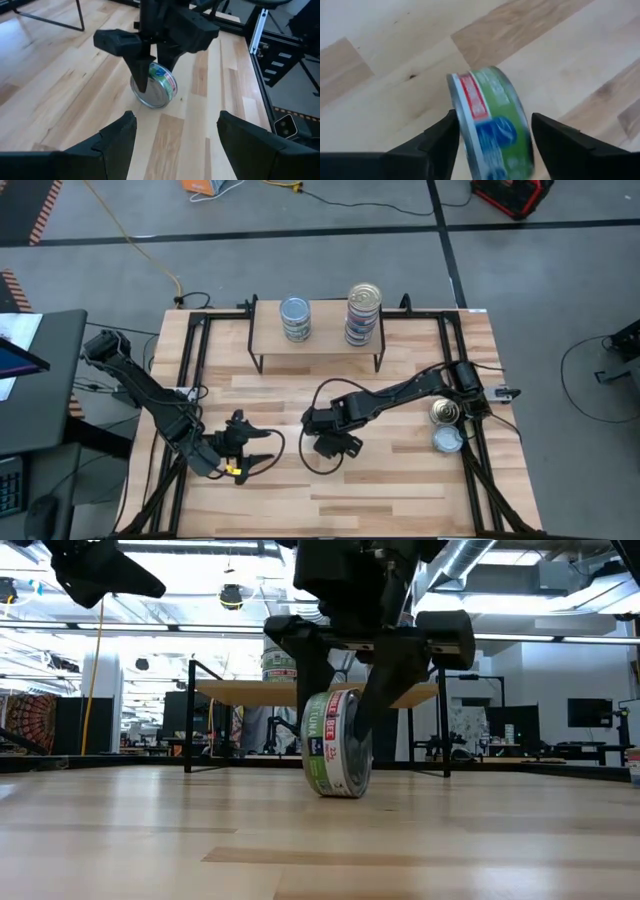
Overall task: Stack canned seafood by type on shelf
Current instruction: Stack the green tuna can on top of the green tuna can on the shelf
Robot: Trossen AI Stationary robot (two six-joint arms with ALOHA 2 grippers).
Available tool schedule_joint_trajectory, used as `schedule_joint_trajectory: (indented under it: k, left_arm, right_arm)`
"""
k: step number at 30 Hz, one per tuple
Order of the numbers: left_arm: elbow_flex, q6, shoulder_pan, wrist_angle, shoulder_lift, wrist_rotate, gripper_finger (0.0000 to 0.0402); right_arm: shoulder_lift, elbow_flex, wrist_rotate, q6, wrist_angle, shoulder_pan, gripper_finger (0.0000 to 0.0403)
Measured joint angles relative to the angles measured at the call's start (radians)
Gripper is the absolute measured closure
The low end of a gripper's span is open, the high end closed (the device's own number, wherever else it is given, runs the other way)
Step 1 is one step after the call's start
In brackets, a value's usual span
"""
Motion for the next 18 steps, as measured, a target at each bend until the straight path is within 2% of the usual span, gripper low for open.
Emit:
schedule_joint_trajectory:
  k: [4, 9, 14, 18]
  left_arm:
    - [0.0, -0.005, 0.0, -0.018, 0.0, -0.007, 0.0137]
    - [0.0, -0.001, 0.0, -0.024, 0.0, -0.026, 0.0137]
    - [0.0, 0.039, 0.001, -0.021, 0.0, -0.133, 0.0137]
    - [0.0, 0.146, 0.008, -0.022, -0.004, -0.268, 0.0137]
  right_arm:
    - [-0.007, 0.0, 0.0, 0.025, -0.019, -0.017, 0.0171]
    - [-0.007, 0.0, -0.004, 0.038, -0.056, -0.037, 0.0245]
    - [-0.006, 0.051, -0.023, 0.135, -0.137, -0.059, 0.025]
    - [-0.025, 0.147, -0.121, 0.226, -0.261, -0.096, 0.025]
